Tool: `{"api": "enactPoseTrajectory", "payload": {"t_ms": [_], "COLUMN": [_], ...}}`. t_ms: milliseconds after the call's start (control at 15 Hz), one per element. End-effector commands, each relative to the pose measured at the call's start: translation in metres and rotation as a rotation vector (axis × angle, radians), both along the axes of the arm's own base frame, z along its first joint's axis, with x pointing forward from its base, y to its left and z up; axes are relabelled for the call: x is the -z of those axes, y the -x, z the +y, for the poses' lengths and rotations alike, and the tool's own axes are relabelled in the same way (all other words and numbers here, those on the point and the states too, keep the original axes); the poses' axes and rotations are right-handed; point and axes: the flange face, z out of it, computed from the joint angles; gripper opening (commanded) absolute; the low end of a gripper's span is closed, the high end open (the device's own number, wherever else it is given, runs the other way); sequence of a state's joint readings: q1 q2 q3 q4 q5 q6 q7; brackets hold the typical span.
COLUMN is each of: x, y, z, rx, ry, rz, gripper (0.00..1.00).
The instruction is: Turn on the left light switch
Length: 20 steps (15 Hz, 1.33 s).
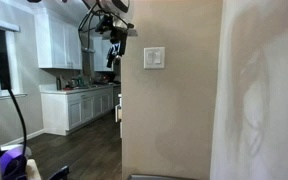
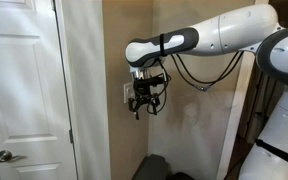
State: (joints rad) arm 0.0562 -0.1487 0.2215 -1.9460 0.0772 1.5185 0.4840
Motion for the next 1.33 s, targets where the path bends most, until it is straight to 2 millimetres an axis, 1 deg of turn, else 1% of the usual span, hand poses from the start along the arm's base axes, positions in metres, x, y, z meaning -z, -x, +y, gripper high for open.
{"api": "enactPoseTrajectory", "payload": {"t_ms": [0, 867, 933, 1000, 1067, 1200, 1267], "x": [-0.0004, -0.0004, -0.0001, -0.0001, -0.0001, 0.0019, 0.0061], "y": [-0.0001, -0.0001, -0.0003, -0.0003, -0.0007, -0.0013, -0.0004], "z": [0.0000, 0.0000, 0.0000, -0.0011, -0.0016, -0.0034, -0.0041], "rx": [0.000, 0.000, -0.006, -0.004, -0.005, -0.003, 0.002], "ry": [0.000, 0.000, -0.010, -0.022, -0.031, -0.048, -0.057], "rz": [0.001, 0.001, -0.011, -0.034, -0.051, -0.120, -0.165], "gripper": [1.00, 1.00, 0.75, 0.74, 0.68, 0.54, 0.47]}}
